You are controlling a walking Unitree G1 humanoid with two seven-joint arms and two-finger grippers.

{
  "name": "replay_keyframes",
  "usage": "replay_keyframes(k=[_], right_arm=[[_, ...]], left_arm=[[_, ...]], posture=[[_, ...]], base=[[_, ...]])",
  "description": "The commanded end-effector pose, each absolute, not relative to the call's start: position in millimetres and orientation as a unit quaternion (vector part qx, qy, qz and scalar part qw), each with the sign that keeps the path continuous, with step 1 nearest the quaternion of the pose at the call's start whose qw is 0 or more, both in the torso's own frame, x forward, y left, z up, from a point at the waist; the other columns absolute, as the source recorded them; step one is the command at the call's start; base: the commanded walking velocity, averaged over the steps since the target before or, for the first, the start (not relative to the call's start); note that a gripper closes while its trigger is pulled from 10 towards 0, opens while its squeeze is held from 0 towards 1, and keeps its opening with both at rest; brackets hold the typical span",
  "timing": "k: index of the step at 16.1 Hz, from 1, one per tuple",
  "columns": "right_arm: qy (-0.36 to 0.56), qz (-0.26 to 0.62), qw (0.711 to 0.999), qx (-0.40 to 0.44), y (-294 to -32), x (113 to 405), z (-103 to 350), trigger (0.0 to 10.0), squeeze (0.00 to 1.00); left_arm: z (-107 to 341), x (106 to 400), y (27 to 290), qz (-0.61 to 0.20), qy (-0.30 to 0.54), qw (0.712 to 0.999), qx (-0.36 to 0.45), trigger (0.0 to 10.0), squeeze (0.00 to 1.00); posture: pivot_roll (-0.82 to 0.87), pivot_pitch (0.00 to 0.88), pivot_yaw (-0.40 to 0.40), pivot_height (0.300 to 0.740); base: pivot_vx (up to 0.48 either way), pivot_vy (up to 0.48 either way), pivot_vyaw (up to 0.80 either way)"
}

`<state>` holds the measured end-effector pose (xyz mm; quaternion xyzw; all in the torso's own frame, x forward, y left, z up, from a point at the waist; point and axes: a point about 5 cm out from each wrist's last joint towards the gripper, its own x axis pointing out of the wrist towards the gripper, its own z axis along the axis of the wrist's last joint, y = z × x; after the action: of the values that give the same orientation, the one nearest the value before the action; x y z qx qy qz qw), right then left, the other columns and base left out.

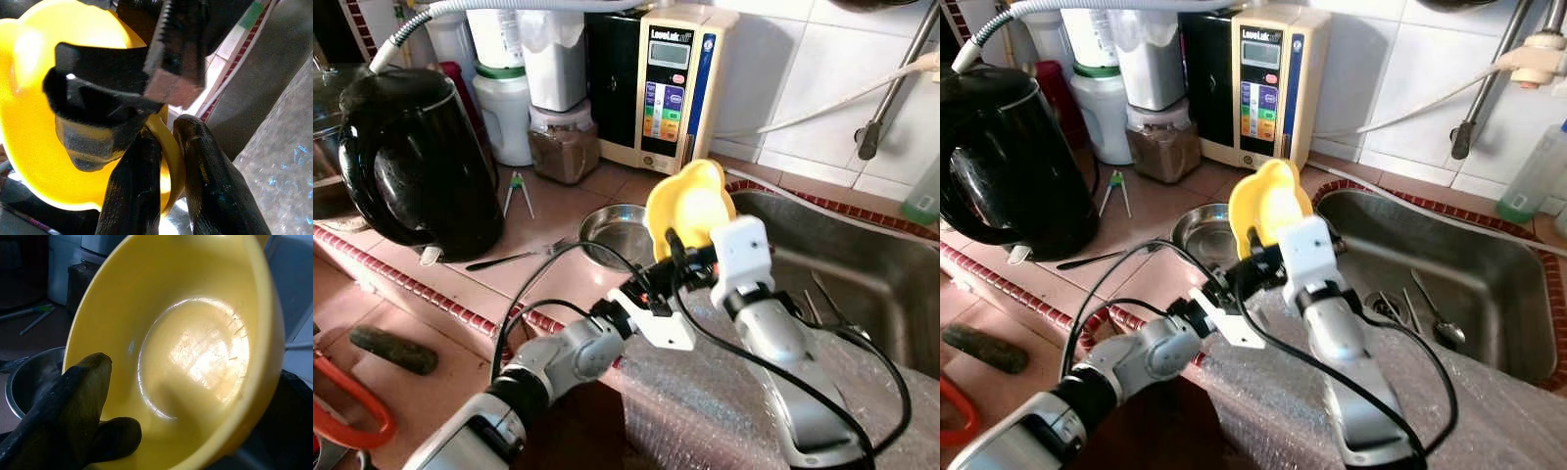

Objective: Kitchen organization

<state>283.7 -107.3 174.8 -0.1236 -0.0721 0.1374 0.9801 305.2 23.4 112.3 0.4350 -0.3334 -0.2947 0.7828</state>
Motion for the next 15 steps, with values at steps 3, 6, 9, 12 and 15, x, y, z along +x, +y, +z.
replay_keyframes(k=[3, 6, 9, 12, 15], right_arm=[[-0.037, 0.148, 0.979, -0.133, -115.0, 286.0, 157.2, 10.0, 1.00], [-0.037, 0.095, 0.991, -0.082, -122.8, 295.4, 162.4, 0.0, 0.99], [-0.042, 0.088, 0.993, -0.063, -121.6, 299.8, 165.4, 0.0, 0.00], [-0.039, 0.079, 0.995, -0.040, -122.8, 304.2, 166.8, 0.0, 0.00], [-0.040, 0.075, 0.996, -0.030, -122.5, 307.1, 168.7, 0.0, 0.00]], left_arm=[[130.0, 320.4, 31.0, -0.260, -0.325, 0.804, 0.424, 4.3, 0.00], [142.4, 317.5, 25.4, -0.252, -0.377, 0.779, 0.434, 7.7, 0.00], [143.6, 318.5, 26.7, -0.249, -0.373, 0.784, 0.428, 8.7, 0.00], [144.7, 317.7, 25.7, -0.247, -0.379, 0.781, 0.431, 9.2, 0.00], [146.0, 317.4, 24.2, -0.243, -0.383, 0.782, 0.428, 9.6, 0.00]], posture=[[0.02, 0.000, 0.019, 0.740], [0.03, 0.000, 0.019, 0.740], [0.02, 0.000, 0.022, 0.740], [0.03, 0.000, 0.021, 0.740], [0.03, 0.000, 0.017, 0.740]], base=[[0.000, 0.000, 0.00], [0.000, 0.000, 0.00], [0.000, 0.000, 0.00], [0.000, 0.000, 0.00], [0.000, 0.000, 0.00]])
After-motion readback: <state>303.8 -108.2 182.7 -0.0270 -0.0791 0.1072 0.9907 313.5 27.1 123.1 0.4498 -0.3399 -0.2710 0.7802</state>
